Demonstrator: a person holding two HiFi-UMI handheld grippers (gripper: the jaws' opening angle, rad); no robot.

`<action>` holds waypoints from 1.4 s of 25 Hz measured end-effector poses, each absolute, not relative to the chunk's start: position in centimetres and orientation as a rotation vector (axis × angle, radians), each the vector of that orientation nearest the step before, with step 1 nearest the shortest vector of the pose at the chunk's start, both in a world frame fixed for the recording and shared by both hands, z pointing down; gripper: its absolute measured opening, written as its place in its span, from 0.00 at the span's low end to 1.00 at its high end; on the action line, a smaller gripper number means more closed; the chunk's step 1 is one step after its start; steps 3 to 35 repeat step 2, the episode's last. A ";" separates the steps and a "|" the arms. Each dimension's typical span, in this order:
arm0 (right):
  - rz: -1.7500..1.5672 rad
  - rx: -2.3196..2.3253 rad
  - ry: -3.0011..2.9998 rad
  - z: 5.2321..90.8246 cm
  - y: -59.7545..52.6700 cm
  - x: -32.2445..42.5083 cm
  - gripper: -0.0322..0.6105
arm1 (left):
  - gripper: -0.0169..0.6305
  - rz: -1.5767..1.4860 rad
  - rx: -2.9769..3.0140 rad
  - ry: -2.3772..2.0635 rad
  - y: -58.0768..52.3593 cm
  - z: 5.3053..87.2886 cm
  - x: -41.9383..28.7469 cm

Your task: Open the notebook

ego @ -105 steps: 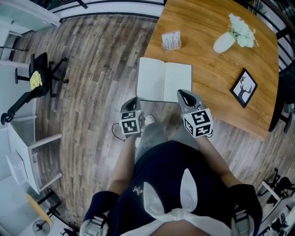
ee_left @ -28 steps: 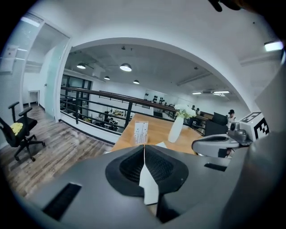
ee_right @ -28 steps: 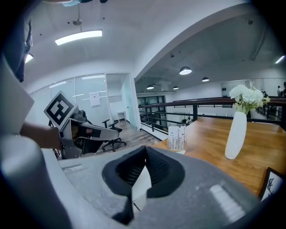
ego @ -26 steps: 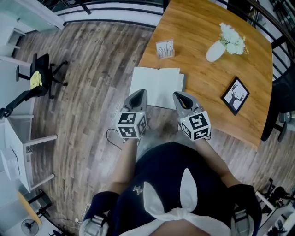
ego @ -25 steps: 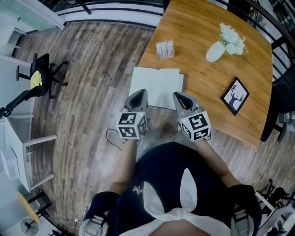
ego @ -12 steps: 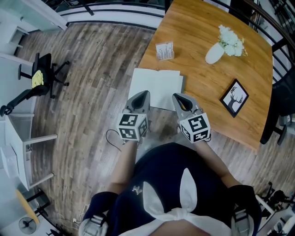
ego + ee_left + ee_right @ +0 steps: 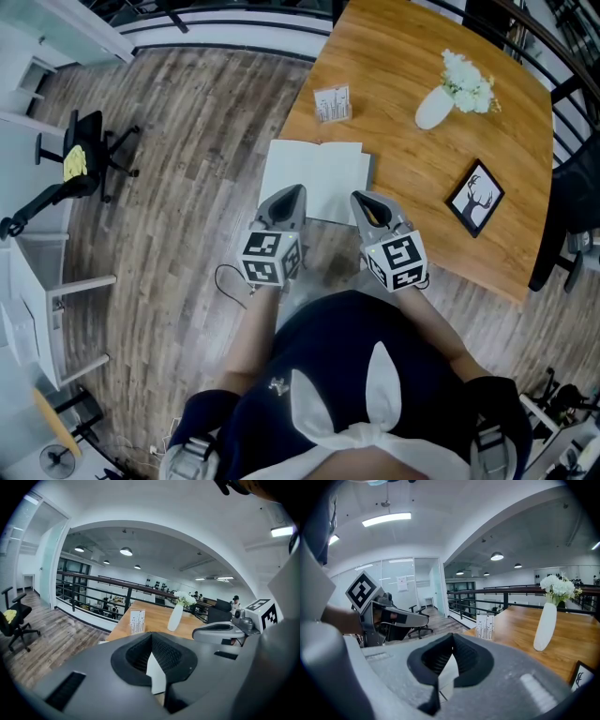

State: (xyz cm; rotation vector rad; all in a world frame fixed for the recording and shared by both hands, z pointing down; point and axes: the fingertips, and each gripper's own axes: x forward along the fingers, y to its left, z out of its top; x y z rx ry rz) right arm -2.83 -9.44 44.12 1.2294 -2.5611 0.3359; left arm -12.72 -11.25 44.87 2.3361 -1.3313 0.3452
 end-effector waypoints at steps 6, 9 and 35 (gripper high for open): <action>0.336 1.229 -2.558 44.3 -9.4 -2.9 0.05 | 0.05 0.346 2.331 -1.334 -11.2 45.1 -12.9; 0.336 1.229 -2.558 44.3 -9.4 -2.9 0.05 | 0.05 0.346 2.331 -1.334 -11.2 45.1 -12.9; 0.336 1.229 -2.558 44.3 -9.4 -2.9 0.05 | 0.05 0.346 2.331 -1.334 -11.2 45.1 -12.9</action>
